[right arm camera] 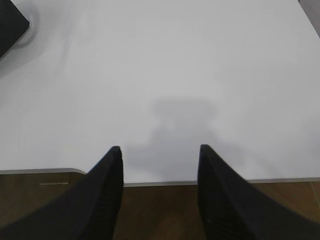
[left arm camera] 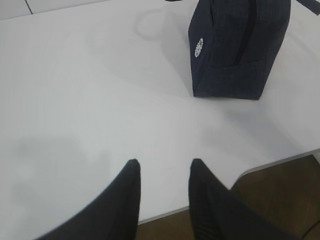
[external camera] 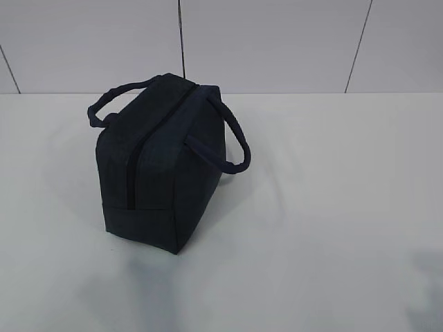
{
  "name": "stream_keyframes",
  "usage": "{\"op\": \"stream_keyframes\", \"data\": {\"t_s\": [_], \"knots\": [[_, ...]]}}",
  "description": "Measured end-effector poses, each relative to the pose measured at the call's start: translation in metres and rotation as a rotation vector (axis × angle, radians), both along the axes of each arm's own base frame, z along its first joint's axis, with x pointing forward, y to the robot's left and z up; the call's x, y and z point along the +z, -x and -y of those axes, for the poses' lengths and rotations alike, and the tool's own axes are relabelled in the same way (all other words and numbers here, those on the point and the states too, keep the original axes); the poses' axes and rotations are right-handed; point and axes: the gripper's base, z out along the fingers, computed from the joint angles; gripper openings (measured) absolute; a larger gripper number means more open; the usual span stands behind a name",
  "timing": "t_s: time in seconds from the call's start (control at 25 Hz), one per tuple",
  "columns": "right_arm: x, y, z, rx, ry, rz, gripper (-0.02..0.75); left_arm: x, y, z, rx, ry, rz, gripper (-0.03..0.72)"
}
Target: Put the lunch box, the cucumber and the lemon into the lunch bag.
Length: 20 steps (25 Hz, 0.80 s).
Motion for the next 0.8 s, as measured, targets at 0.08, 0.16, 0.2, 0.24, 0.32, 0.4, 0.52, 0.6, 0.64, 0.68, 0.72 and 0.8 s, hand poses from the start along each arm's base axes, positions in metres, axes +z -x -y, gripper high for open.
{"op": "stream_keyframes", "data": {"t_s": [0.08, 0.16, 0.2, 0.24, 0.32, 0.4, 0.52, 0.6, 0.64, 0.68, 0.72, 0.8], "knots": [[0.0, 0.0, 0.0, 0.0, 0.0, 0.0, 0.365, 0.0, 0.0, 0.0, 0.0, 0.0, 0.0, 0.235], [0.0003, -0.0002, 0.0, 0.0, 0.0, 0.004, 0.365, 0.0, 0.0, 0.0, 0.0, 0.0, 0.0, 0.235], [0.0003, -0.0002, 0.0, 0.0, 0.0, 0.004, 0.365, 0.0, 0.0, 0.0, 0.0, 0.0, 0.0, 0.235], [0.0003, -0.0002, 0.0, 0.0, 0.0, 0.004, 0.365, 0.0, 0.0, 0.0, 0.0, 0.0, 0.0, 0.235], [0.0003, -0.0002, 0.0, 0.0, 0.0, 0.004, 0.365, 0.0, 0.0, 0.0, 0.0, 0.0, 0.0, 0.235], [0.0003, -0.0002, 0.0, 0.0, 0.0, 0.004, 0.365, 0.0, 0.0, 0.0, 0.0, 0.0, 0.0, 0.235], [0.0003, -0.0002, 0.0, 0.0, 0.0, 0.004, 0.365, 0.0, 0.0, 0.0, 0.0, 0.0, 0.0, 0.235], [0.0003, -0.0002, 0.0, 0.0, 0.0, 0.004, 0.365, 0.0, 0.0, 0.0, 0.0, 0.0, 0.0, 0.235], [0.0003, -0.0002, 0.0, 0.0, 0.0, 0.004, 0.365, 0.0, 0.0, 0.0, 0.0, 0.0, 0.0, 0.235], [0.0003, -0.0002, 0.0, 0.0, 0.0, 0.004, 0.365, 0.0, 0.0, 0.0, 0.0, 0.0, 0.0, 0.235], [0.0003, -0.0002, 0.0, 0.0, 0.0, 0.004, 0.365, 0.0, 0.0, 0.0, 0.0, 0.0, 0.0, 0.235], [0.0003, -0.0002, 0.0, 0.0, 0.0, 0.004, 0.364, 0.0, 0.0, 0.0, 0.0, 0.0, 0.0, 0.235]]}}
